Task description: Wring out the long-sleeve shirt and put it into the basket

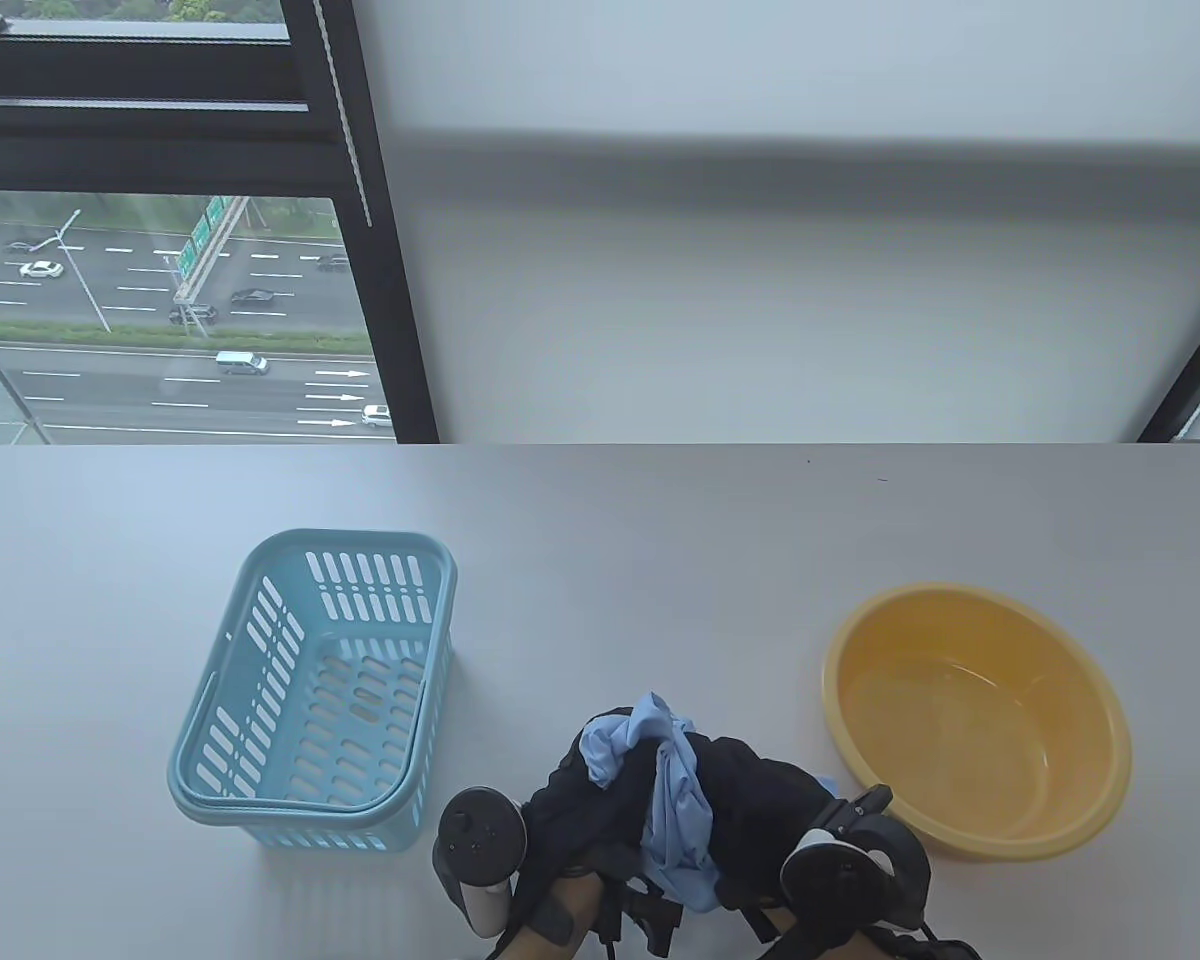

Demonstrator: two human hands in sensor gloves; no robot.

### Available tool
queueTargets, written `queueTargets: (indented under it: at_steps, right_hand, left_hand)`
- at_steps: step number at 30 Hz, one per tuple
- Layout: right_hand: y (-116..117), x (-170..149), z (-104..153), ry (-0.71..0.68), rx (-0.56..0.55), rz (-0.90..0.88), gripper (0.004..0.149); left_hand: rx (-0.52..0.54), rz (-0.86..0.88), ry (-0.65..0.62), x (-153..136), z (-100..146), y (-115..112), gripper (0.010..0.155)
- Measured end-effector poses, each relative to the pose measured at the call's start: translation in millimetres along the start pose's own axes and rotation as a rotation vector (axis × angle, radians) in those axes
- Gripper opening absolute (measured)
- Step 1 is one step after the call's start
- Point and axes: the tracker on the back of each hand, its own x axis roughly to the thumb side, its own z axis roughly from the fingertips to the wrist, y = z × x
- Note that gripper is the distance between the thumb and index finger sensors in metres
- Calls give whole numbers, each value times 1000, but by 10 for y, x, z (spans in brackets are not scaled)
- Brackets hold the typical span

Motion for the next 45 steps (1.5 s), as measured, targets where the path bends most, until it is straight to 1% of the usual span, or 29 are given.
queueTargets:
  at_steps: [2, 7, 9, 11, 13, 15, 16, 17, 18, 19, 20, 22, 24, 25, 27, 28, 29, 30, 31, 32, 33, 34, 37, 39, 40, 41, 43, 44, 45]
  right_hand:
    - [-13, 38, 0, -17, -7, 23, 40]
    - [-26, 89, 10, -69, -25, 75, 40]
    - [-36, 97, 14, -80, -43, 92, 40]
    - [-66, 85, 19, -102, -88, 98, 40]
    - [-89, 25, 18, -68, -99, 71, 40]
    - [-95, -95, 17, -2, -103, -24, 40]
    - [-91, -179, 20, 40, -90, -94, 40]
    - [-84, -265, 20, 82, -84, -168, 41]
    - [-80, -307, 21, 104, -78, -208, 42]
    - [-72, -373, 26, 141, -64, -293, 44]
    - [-65, -408, 27, 171, -60, -353, 46]
    - [-33, -457, 28, 211, -20, -553, 52]
    - [-14, -448, 26, 223, -4, -609, 56]
    - [-5, -442, 23, 211, 12, -607, 59]
    - [9, -435, 21, 196, 31, -621, 63]
    - [28, -432, 22, 191, 49, -661, 67]
    - [46, -425, 24, 179, 74, -723, 69]
    - [55, -415, 26, 171, 88, -768, 71]
    - [63, -390, 26, 163, 105, -841, 74]
    - [64, -378, 28, 160, 111, -863, 76]
    - [60, -369, 33, 156, 110, -860, 78]
    - [51, -375, 38, 156, 94, -818, 79]
    - [32, -419, 49, 168, 52, -685, 76]
    - [36, -441, 54, 186, 41, -680, 73]
    - [41, -445, 56, 191, 41, -689, 72]
    - [44, -447, 56, 194, 41, -689, 72]
    - [53, -445, 58, 192, 46, -670, 71]
    - [55, -444, 58, 192, 42, -654, 70]
    - [57, -441, 57, 189, 44, -642, 70]
  left_hand:
    - [0, 59, 53, -40, 4, -1, 56]
    - [-17, 114, 142, -112, 2, -6, 56]
    - [-16, 97, 108, -94, -8, 2, 58]
    - [-58, 139, -3, -75, -29, -11, 62]
    - [-82, 116, -36, -62, -34, -37, 74]
    - [-204, 122, -109, -44, -49, -117, 93]
    - [-290, 119, -123, -34, -46, -164, 103]
    - [-354, 85, -133, -16, -36, -203, 113]
    - [-378, 60, -144, -1, -41, -219, 120]
    - [-397, 48, -157, 28, -42, -247, 125]
    - [-398, 35, -162, 50, -36, -249, 127]
    - [-398, -41, -193, 109, -44, -233, 128]
    - [-382, -97, -225, 156, -44, -208, 126]
    - [-333, -142, -263, 213, -16, -182, 120]
    - [-215, -259, -401, 353, 22, -141, 110]
    - [-146, -343, -481, 493, 75, -98, 103]
    - [-86, -395, -542, 605, 115, -63, 99]
    - [-48, -436, -587, 681, 142, -31, 97]
    - [32, -500, -642, 790, 184, 46, 95]
    - [77, -526, -664, 850, 200, 101, 95]
    - [147, -563, -686, 941, 227, 207, 94]
    - [235, -605, -719, 1020, 257, 324, 94]
    - [422, -718, -766, 1187, 331, 615, 93]
    - [579, -808, -787, 1276, 382, 825, 92]
    - [642, -874, -794, 1314, 401, 926, 92]
    - [674, -912, -791, 1329, 411, 979, 92]
    - [795, -1055, -762, 1348, 434, 1121, 91]
    - [826, -1101, -732, 1344, 426, 1167, 90]
    - [833, -1147, -665, 1337, 400, 1213, 91]
